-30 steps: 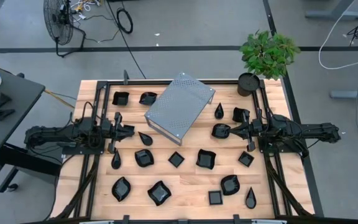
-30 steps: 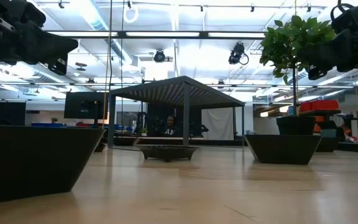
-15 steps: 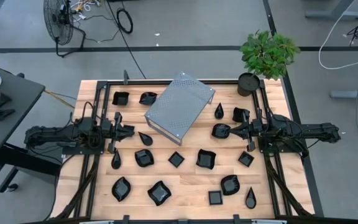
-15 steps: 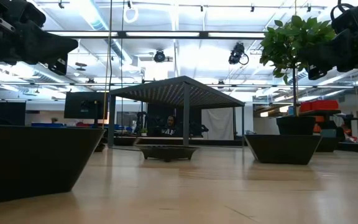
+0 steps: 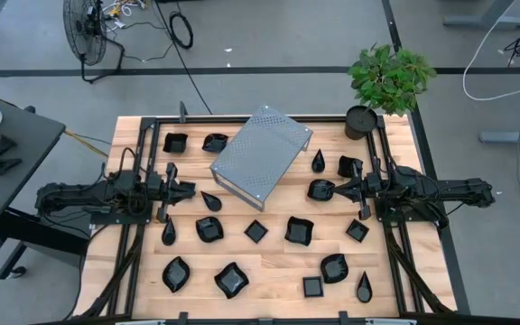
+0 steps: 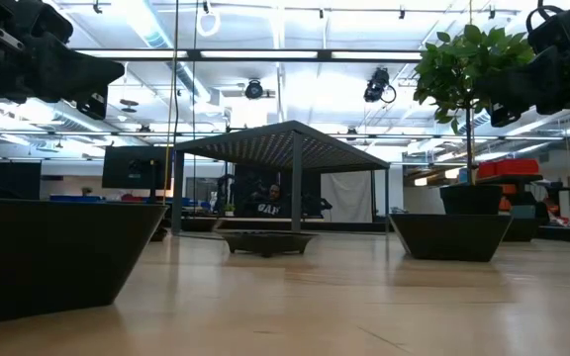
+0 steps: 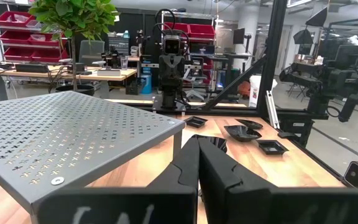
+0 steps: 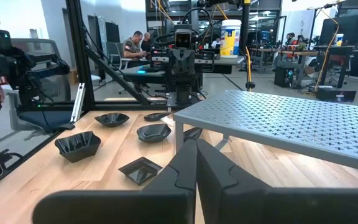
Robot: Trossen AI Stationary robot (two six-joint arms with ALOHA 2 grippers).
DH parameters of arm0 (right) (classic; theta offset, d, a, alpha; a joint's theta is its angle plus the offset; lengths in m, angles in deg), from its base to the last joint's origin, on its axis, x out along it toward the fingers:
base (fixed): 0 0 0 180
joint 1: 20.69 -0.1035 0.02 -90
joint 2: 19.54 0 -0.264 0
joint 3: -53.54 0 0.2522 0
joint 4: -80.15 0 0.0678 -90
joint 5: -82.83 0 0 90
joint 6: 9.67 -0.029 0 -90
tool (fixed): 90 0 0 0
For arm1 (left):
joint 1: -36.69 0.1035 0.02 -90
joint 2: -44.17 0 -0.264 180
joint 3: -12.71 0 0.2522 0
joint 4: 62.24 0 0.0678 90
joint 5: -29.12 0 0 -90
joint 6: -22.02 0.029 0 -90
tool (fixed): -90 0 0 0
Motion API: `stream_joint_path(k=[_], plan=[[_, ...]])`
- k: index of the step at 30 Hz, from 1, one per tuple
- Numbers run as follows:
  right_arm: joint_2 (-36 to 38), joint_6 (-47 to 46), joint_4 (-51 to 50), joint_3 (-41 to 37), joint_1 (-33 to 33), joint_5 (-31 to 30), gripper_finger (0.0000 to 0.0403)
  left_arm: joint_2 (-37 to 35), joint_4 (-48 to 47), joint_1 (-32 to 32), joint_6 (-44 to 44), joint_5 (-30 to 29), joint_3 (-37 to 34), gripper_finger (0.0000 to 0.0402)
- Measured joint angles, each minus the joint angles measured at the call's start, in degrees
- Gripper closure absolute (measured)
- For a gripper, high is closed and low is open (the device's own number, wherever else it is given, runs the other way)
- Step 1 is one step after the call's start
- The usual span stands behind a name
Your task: Pick & Place Mini shaped plates
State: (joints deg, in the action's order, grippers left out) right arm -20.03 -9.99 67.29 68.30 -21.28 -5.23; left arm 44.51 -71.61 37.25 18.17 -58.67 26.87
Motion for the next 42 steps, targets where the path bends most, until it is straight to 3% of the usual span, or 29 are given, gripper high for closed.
stream_joint_path(k=[27,42], plan=[[0.0,-0.99,0.82,0.0,0.0,0.0,0.0394,0.02,0.07,0.02,-0.13,0.0,-0.02,0.0396],[0.0,-3.74,4.52,-0.02,-0.01,-0.01,0.0394,0.02,3.25,-0.05,-8.63,1.07,0.0,0.0396]])
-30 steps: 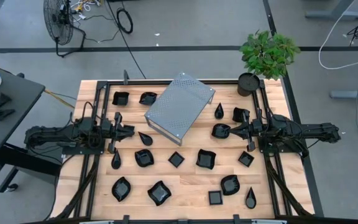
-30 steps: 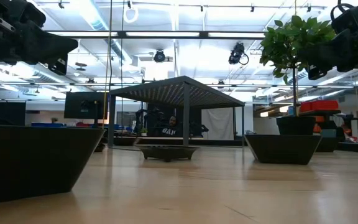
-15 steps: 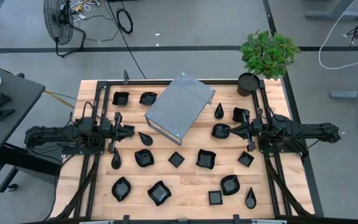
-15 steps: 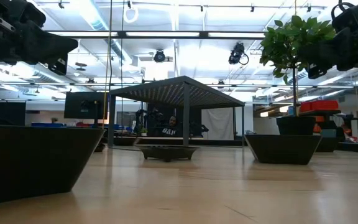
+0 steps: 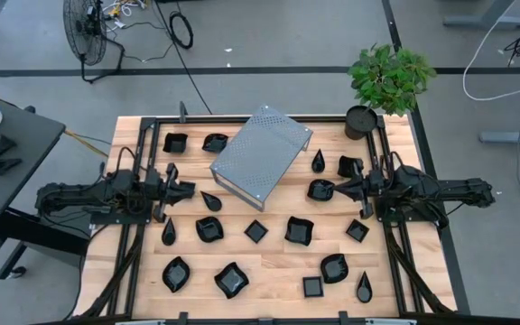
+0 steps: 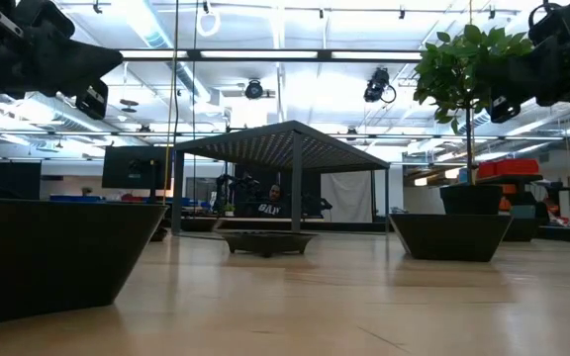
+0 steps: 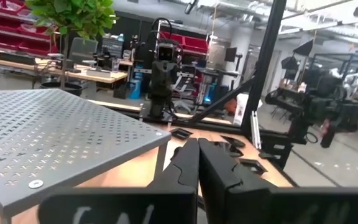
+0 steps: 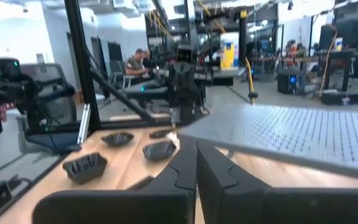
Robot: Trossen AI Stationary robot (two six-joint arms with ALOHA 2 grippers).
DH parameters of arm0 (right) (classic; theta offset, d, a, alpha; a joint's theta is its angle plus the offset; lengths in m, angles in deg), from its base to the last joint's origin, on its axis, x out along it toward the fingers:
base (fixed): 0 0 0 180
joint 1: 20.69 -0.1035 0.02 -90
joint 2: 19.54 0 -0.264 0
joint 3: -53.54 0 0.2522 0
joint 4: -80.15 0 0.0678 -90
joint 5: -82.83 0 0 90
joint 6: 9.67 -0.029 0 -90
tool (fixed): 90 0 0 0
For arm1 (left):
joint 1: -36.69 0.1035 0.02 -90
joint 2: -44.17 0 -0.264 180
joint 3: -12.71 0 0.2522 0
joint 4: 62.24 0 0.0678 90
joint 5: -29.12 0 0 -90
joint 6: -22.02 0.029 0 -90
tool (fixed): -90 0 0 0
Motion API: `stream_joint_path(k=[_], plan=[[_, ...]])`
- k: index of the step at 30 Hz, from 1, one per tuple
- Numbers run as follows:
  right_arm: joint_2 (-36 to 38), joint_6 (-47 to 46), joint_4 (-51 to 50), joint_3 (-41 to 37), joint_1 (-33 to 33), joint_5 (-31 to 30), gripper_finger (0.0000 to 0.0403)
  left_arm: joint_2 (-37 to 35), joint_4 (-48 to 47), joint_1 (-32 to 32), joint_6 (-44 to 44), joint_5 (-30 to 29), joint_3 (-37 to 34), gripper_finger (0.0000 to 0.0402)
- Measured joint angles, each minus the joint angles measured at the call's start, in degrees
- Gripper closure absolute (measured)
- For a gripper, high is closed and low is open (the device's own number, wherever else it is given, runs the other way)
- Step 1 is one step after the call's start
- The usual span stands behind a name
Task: Pick & Place Mini shaped plates
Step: Put the black leaf shaped plate on the shelf
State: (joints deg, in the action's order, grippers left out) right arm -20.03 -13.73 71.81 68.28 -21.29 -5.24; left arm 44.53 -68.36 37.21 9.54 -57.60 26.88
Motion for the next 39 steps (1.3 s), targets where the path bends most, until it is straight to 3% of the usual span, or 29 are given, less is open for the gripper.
stream_joint_path(k=[20,39], plan=[[0.0,-9.0,2.29,0.01,0.0,0.02,0.0394,0.0,1.19,0.0,-1.38,0.02,10.0,0.0396],[-0.02,-5.42,-1.3,6.62,0.02,0.02,0.0394,0.0,-17.53,0.0,-0.14,0.0,22.96,0.0396]])
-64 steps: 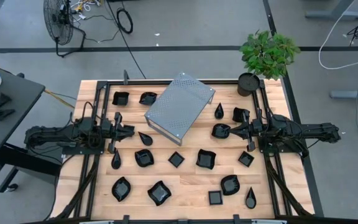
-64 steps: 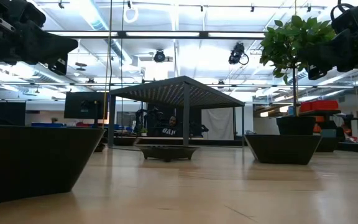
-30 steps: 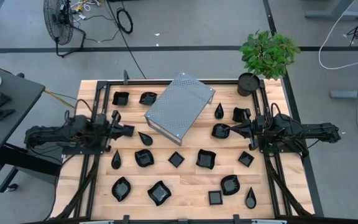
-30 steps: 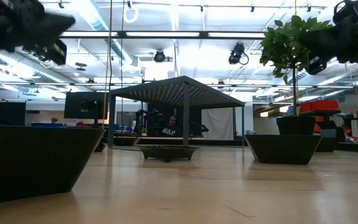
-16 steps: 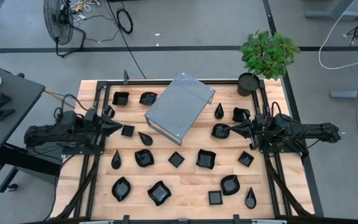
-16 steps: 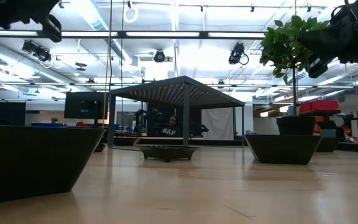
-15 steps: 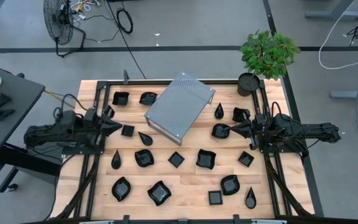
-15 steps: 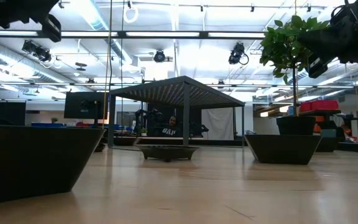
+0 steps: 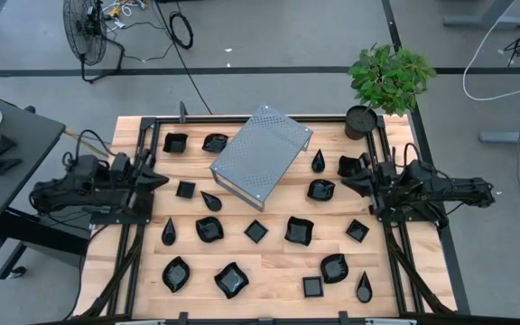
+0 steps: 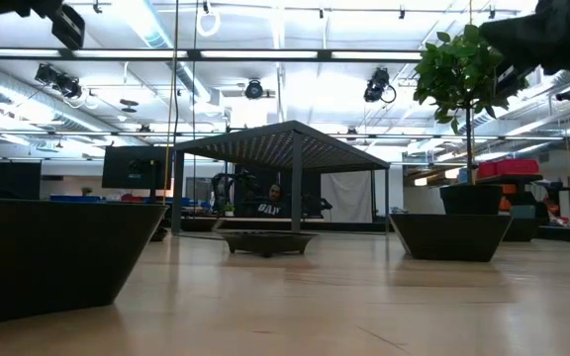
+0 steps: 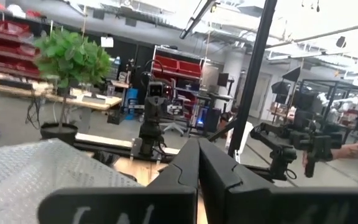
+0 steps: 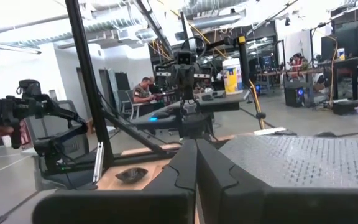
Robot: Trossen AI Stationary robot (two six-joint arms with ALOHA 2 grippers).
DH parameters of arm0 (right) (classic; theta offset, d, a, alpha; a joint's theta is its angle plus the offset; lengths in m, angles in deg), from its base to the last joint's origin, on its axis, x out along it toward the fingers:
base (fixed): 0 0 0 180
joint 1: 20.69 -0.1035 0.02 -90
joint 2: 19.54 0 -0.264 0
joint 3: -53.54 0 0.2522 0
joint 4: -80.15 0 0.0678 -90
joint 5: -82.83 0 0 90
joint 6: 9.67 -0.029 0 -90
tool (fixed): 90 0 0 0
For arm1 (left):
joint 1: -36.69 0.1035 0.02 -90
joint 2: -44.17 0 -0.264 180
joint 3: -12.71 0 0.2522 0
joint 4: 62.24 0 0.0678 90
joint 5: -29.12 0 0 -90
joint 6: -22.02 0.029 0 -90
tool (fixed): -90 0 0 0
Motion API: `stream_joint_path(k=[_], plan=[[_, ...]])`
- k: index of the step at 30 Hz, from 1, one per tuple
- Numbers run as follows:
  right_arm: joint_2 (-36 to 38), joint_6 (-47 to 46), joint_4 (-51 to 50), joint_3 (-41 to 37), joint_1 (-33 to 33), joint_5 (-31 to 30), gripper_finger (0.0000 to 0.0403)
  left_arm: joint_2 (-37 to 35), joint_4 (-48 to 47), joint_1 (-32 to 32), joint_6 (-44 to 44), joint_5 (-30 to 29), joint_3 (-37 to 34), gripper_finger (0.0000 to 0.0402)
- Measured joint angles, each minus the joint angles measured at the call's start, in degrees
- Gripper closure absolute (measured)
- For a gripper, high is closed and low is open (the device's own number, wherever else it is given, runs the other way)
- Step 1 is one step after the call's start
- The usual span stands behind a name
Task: Pick & Place Mini shaped plates
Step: Put the black leaf shaped plate on the shelf
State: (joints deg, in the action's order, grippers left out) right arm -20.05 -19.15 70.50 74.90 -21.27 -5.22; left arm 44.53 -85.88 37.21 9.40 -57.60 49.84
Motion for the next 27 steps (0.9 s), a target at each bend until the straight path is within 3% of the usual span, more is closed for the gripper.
stream_joint_path(k=[12,19,27], plan=[[0.0,2.79,-15.91,10.92,-0.02,0.0,0.0394,0.02,-12.25,0.01,1.75,-0.03,10.23,0.0396],[0.0,4.59,-30.34,19.33,0.0,0.0,0.0394,-0.02,-19.72,0.0,1.85,-0.02,15.93,0.0396],[0.0,8.03,-37.1,25.79,0.0,-0.04,0.0394,0.0,-31.41,0.01,2.68,-0.37,22.53,0.0396]])
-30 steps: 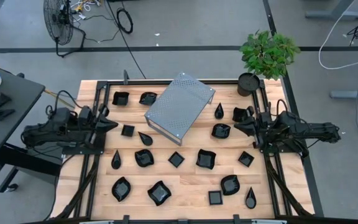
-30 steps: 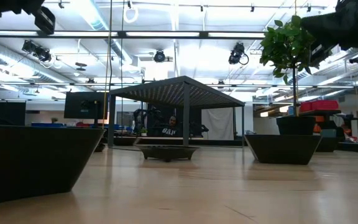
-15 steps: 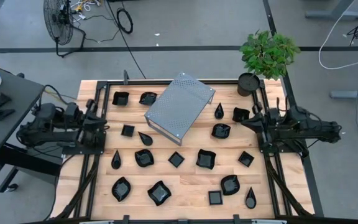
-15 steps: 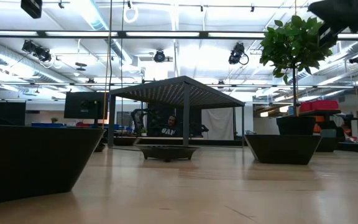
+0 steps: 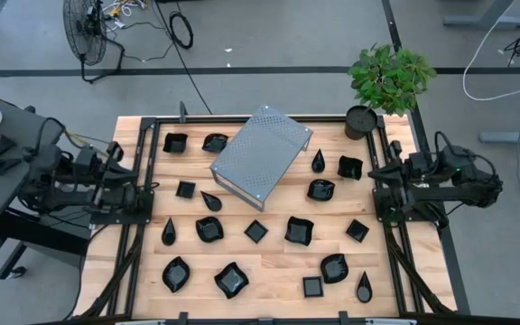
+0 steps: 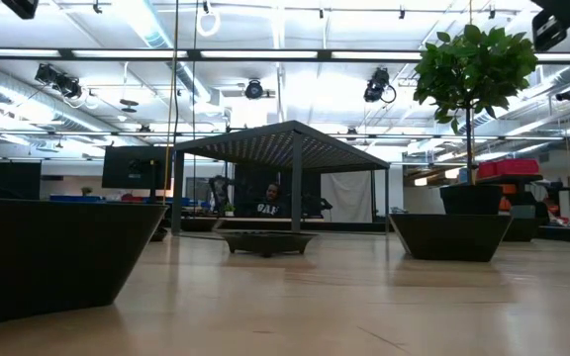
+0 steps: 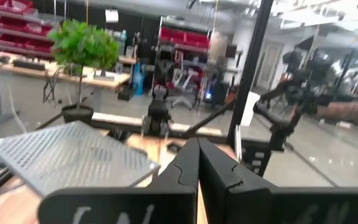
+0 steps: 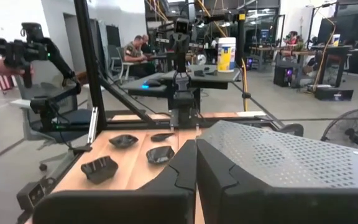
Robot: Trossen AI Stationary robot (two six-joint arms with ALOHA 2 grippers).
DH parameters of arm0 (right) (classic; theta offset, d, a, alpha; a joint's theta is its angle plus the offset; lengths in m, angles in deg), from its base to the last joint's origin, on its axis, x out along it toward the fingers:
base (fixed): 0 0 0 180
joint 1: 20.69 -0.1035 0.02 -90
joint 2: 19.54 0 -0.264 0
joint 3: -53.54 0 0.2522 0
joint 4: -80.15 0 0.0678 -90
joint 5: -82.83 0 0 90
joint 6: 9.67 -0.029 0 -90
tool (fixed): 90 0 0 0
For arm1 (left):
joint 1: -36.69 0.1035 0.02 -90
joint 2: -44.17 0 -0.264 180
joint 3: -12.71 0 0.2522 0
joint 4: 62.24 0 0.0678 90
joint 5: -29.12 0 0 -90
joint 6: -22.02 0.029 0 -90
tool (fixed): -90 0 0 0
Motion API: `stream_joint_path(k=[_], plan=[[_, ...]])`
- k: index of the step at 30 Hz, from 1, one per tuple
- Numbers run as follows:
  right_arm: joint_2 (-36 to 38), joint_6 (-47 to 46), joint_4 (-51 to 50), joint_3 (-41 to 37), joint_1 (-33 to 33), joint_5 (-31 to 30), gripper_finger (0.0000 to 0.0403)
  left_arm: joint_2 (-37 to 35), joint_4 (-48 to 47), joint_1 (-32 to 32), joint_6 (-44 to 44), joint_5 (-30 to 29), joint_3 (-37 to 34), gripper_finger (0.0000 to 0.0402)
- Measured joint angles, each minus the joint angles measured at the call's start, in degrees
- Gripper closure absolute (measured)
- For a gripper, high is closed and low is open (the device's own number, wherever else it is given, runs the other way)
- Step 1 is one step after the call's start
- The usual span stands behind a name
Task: Pick & Place Mini shaped plates
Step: Put the black leaf shaped plate on the shelf
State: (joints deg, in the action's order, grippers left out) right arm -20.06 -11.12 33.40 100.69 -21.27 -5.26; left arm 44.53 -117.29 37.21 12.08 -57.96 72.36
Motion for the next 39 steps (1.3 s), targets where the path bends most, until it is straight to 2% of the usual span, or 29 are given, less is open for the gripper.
stream_joint_path(k=[7,16,39], plan=[[0.0,0.47,-3.66,2.18,0.0,-0.02,0.0394,-0.02,-5.3,-0.01,7.45,-0.31,6.19,0.0396],[-0.02,2.08,-4.09,2.56,0.0,-0.02,0.0394,-0.01,-13.37,0.02,7.69,-2.48,12.86,0.0396],[-0.02,2.13,-3.85,2.56,0.0,0.0,0.0394,0.0,-12.91,0.02,6.24,-2.69,12.78,0.0396]])
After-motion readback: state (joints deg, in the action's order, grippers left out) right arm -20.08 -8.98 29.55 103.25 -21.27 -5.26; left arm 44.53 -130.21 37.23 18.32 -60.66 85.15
